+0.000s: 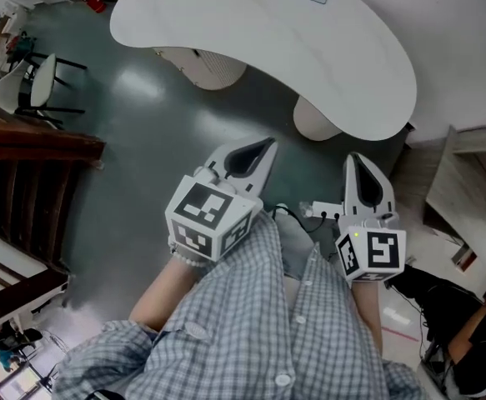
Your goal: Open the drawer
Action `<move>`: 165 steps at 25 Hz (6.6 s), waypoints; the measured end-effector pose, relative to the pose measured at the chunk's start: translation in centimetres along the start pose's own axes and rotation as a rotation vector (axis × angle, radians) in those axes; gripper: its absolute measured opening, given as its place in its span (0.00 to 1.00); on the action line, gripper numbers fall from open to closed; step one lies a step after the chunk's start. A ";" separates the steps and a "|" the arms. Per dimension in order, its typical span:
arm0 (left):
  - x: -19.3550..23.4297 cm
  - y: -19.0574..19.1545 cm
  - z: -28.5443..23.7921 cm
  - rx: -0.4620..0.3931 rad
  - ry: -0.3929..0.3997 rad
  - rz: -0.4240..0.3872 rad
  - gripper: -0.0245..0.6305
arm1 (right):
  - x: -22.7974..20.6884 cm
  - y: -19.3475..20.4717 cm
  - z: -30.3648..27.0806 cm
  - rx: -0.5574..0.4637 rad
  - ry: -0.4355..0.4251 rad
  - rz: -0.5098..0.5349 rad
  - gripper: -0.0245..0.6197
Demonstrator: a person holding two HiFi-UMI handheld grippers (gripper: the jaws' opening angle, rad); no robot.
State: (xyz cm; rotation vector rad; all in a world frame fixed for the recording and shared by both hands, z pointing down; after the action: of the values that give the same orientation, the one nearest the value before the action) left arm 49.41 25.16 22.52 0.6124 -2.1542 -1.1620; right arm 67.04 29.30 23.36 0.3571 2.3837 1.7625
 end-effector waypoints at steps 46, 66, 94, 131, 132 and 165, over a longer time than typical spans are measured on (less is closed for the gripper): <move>29.7 5.0 32.4 -0.287 -0.746 0.352 0.04 | 37.8 -8.1 -23.3 -0.008 -0.727 0.178 0.05; 32.5 9.1 40.7 -0.374 -0.908 0.462 0.04 | 47.8 -7.9 -25.1 0.043 -0.909 0.307 0.05; 45.9 3.5 43.0 -0.418 -1.030 0.486 0.04 | 58.1 -14.0 -39.5 0.014 -1.070 0.347 0.05; 64.7 -9.0 30.6 -0.207 -0.510 0.271 0.04 | 52.7 -17.2 -51.9 0.084 -0.580 0.193 0.05; 65.2 -9.3 30.2 -0.196 -0.489 0.262 0.04 | 52.7 -17.3 -52.1 0.088 -0.559 0.183 0.05; 70.4 -6.0 20.5 0.060 -0.073 0.135 0.04 | 50.1 -10.0 -51.4 0.272 -0.131 -0.028 0.05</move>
State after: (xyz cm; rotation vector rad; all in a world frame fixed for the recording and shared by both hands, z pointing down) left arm -14.06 -11.45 29.14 0.4486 -2.2615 -1.0649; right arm 4.37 -6.64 29.82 0.4547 2.5207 1.3583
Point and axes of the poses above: the fingertips, and each gripper's own axes: z backward along the fingers, x to its left, y out of its underside, the point moved 5 cm from there along z, backward along the fingers, and after that the axes turned 4 degrees about z, right-handed, at the moved point
